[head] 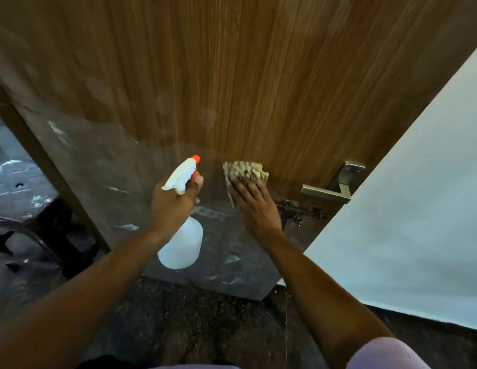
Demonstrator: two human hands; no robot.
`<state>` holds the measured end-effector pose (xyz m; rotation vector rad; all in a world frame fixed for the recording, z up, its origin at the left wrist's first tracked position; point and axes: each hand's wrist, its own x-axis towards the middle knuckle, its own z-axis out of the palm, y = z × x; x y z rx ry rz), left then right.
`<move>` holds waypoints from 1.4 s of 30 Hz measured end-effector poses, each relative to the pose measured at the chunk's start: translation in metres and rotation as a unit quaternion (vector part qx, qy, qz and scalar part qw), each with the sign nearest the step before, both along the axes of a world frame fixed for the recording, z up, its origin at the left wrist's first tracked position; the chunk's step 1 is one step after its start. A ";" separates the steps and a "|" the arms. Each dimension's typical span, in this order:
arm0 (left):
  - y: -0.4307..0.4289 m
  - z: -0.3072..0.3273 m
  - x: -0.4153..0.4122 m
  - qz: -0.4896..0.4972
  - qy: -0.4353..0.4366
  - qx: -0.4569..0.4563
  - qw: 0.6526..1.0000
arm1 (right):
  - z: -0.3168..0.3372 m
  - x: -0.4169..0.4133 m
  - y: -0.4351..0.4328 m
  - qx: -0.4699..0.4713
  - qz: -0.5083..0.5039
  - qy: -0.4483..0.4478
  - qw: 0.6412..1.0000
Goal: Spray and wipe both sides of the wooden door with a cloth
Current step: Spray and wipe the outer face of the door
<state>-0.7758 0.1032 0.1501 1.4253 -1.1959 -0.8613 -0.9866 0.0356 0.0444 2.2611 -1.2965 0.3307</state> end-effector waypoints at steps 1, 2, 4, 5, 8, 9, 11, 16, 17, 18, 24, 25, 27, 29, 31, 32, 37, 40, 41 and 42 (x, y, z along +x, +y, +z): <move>0.001 -0.003 0.001 0.005 0.000 0.004 1.000 | -0.006 -0.014 0.004 0.013 -0.003 0.029 0.999; 0.002 -0.005 0.002 0.013 0.016 0.014 1.000 | -0.007 -0.027 0.007 0.018 -0.018 0.033 0.999; 0.000 -0.011 0.010 0.032 0.066 0.032 0.997 | -0.001 -0.036 0.007 -0.015 -0.057 -0.003 0.998; -0.002 -0.014 0.015 0.037 0.077 0.035 0.996 | 0.007 -0.031 0.005 -0.043 -0.080 -0.033 0.995; -0.006 -0.015 0.031 0.037 0.089 0.026 0.995 | 0.035 0.015 -0.014 -0.088 -0.103 -0.098 0.986; -0.005 -0.015 0.037 0.038 0.092 0.018 0.995 | 0.042 0.033 -0.021 -0.080 -0.076 -0.093 0.990; -0.003 -0.016 0.048 0.037 0.075 -0.008 0.996 | 0.040 0.063 -0.032 -0.058 -0.005 -0.006 0.998; -0.003 -0.025 0.073 0.032 0.079 -0.031 0.996 | 0.005 0.053 -0.038 -0.070 0.055 0.132 0.987; -0.003 -0.029 0.077 0.038 0.084 -0.029 0.995 | 0.002 0.042 -0.033 -0.072 0.043 0.123 0.989; -0.003 -0.035 0.083 0.049 0.081 -0.020 0.995 | 0.002 0.035 -0.028 -0.076 0.031 0.109 0.991; -0.007 -0.052 0.116 0.068 0.092 -0.030 0.993 | 0.041 0.102 -0.047 -0.145 -0.027 -0.034 0.988; -0.009 -0.054 0.122 0.067 0.086 -0.041 0.993 | 0.042 0.123 -0.054 -0.158 -0.023 -0.047 0.986; -0.013 -0.059 0.131 0.057 0.072 -0.072 0.993 | 0.034 0.151 -0.065 -0.177 -0.004 -0.043 0.983; -0.022 -0.069 0.143 0.053 0.072 -0.103 0.991 | 0.012 0.162 -0.071 -0.170 0.029 -0.002 0.985; -0.035 -0.084 0.155 0.058 0.078 -0.116 0.988 | -0.017 0.157 -0.073 -0.163 0.068 0.052 0.983; -0.042 -0.090 0.160 0.058 0.093 -0.116 0.987 | -0.031 0.151 -0.072 -0.162 0.079 0.072 0.981; -0.065 -0.109 0.184 0.048 0.143 -0.128 0.980 | -0.041 0.106 -0.061 -0.232 -0.004 0.000 0.973; -0.071 -0.108 0.194 0.046 0.131 -0.144 0.980 | -0.001 0.109 -0.067 -0.318 -0.059 -0.124 0.938; -0.073 -0.104 0.198 0.046 0.127 -0.146 0.980 | 0.014 0.120 -0.072 -0.327 -0.047 -0.155 0.931; -0.076 -0.102 0.202 0.051 0.125 -0.147 0.980 | 0.026 0.134 -0.076 -0.325 -0.023 -0.174 0.929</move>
